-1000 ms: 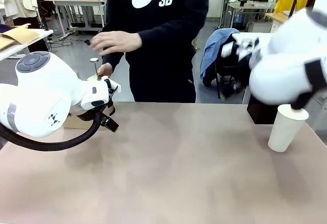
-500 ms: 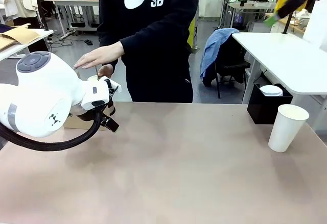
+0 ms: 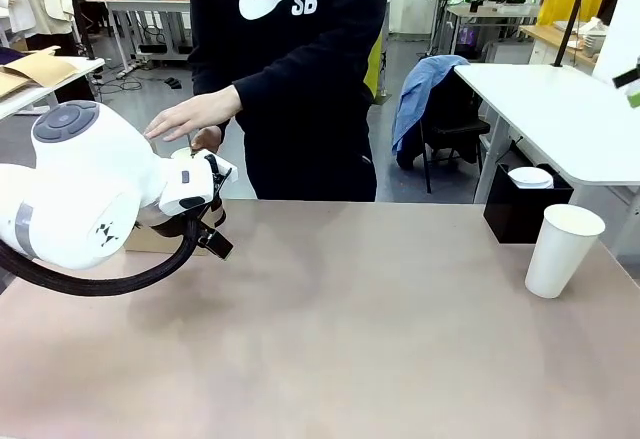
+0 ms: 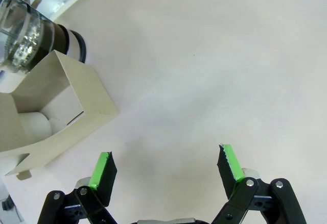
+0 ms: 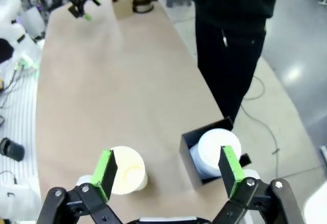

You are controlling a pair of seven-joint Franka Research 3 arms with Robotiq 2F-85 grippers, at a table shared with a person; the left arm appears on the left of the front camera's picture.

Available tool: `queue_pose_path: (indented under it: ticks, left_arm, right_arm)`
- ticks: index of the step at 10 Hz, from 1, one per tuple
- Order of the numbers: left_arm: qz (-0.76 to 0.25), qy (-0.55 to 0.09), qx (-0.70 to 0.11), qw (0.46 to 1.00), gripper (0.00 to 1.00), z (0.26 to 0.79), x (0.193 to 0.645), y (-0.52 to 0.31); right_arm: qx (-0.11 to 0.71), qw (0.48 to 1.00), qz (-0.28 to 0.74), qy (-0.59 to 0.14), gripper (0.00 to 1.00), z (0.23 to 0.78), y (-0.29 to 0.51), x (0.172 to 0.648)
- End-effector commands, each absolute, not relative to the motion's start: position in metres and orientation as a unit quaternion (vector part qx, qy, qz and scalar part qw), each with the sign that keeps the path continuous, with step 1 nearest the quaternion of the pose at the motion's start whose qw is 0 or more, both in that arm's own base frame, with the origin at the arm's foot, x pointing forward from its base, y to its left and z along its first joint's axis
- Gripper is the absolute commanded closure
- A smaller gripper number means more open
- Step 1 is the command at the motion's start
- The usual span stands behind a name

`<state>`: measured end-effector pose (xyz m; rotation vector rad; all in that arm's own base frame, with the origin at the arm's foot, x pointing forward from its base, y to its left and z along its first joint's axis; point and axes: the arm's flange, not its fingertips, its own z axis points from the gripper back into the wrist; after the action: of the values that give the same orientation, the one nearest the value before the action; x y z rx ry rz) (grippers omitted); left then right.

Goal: Pour a drink into a cup and package it in a carrier.
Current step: Pick up the 600 ml Paper Cup and place it in the middle top area of the table.

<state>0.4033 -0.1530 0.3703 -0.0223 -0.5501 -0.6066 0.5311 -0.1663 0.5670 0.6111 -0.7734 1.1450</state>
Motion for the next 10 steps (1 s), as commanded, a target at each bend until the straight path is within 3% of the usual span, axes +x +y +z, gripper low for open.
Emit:
queue_pose_path:
  ticks: [1, 5, 7, 10]
  left_arm:
    - [-0.294, -0.268, -0.012, 0.917, 0.0, 0.37, 0.403, -0.152]
    - [-0.294, -0.268, -0.012, 0.917, 0.0, 0.37, 0.403, -0.152]
    - [-0.294, -0.268, -0.012, 0.917, 0.0, 0.37, 0.403, -0.152]
    - [-0.294, -0.268, -0.012, 0.917, 0.0, 0.37, 0.403, -0.152]
  right_arm:
    - [0.262, 0.729, 0.529, -0.348, 0.0, 0.593, -0.149, 0.524]
    - [0.272, 0.721, 0.53, -0.352, 0.0, 0.582, -0.155, 0.529]
    - [0.317, 0.676, 0.476, -0.465, 0.0, 0.507, -0.208, 0.514]
    - [0.337, 0.637, 0.433, -0.541, 0.0, 0.415, -0.244, 0.471]
